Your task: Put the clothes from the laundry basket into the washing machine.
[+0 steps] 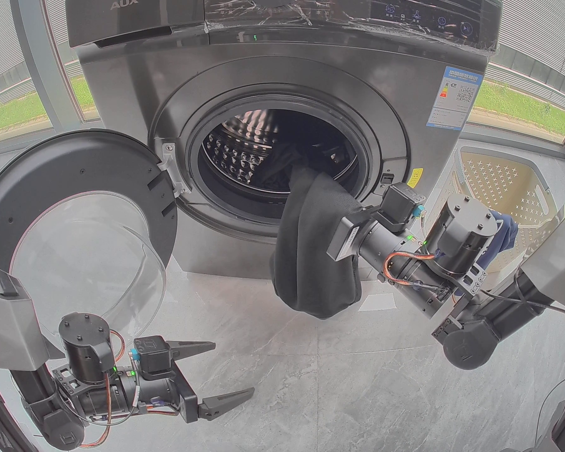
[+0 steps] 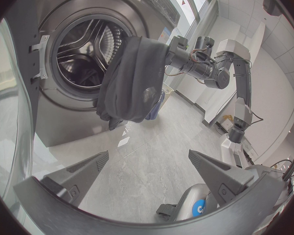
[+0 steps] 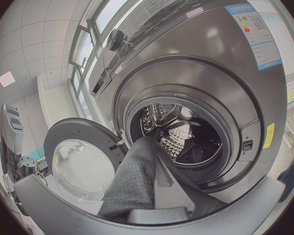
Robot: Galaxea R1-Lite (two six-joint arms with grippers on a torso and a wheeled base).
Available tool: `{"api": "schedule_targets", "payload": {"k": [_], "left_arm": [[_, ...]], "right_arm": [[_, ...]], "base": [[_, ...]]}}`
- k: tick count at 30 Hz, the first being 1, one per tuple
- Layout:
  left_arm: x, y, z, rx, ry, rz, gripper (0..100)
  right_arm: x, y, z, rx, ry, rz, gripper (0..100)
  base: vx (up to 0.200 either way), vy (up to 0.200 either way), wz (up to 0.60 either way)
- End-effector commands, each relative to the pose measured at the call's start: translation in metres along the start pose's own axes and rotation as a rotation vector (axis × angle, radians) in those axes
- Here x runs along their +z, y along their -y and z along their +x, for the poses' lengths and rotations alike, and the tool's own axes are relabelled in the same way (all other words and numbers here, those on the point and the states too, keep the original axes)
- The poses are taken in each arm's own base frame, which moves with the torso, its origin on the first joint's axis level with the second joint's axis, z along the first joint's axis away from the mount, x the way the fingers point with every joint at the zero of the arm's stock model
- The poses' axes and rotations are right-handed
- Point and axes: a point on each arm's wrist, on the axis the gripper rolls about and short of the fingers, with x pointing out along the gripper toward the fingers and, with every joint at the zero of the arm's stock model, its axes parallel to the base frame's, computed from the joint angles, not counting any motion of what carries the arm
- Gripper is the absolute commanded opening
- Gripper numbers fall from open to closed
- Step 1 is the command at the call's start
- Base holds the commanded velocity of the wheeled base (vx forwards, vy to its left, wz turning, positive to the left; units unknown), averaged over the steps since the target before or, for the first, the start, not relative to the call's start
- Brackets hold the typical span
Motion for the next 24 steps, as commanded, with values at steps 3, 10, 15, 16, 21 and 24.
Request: {"api": "schedule_targets", "payload": {"k": [3, 10, 15, 16, 21, 24], "left_arm": [[0.031, 0.005, 0.021, -0.049, 0.139, 0.067, 100], [0.057, -0.004, 0.069, 0.005, 0.262, 0.057, 100], [0.061, -0.010, 0.084, 0.009, 0.284, 0.061, 100], [0.061, -0.010, 0.084, 0.007, 0.287, 0.060, 100], [0.061, -0.013, 0.094, 0.006, 0.293, 0.063, 100], [0.058, -0.018, 0.105, 0.012, 0.290, 0.061, 100]], "right_arm": [[0.000, -0.017, -0.003, 0.044, -0.012, 0.013, 0], [-0.009, -0.032, -0.005, 0.080, -0.041, 0.024, 0], [-0.017, -0.043, -0.007, 0.093, -0.056, 0.038, 0], [-0.017, -0.046, -0.008, 0.100, -0.059, 0.041, 0], [-0.016, -0.048, -0.007, 0.104, -0.060, 0.042, 0], [-0.015, -0.049, -0.008, 0.109, -0.060, 0.043, 0]], "base": [[0.000, 0.000, 0.00], [0.000, 0.000, 0.00], [0.000, 0.000, 0.00], [0.000, 0.000, 0.00], [0.000, 0.000, 0.00], [0.000, 0.000, 0.00]]}}
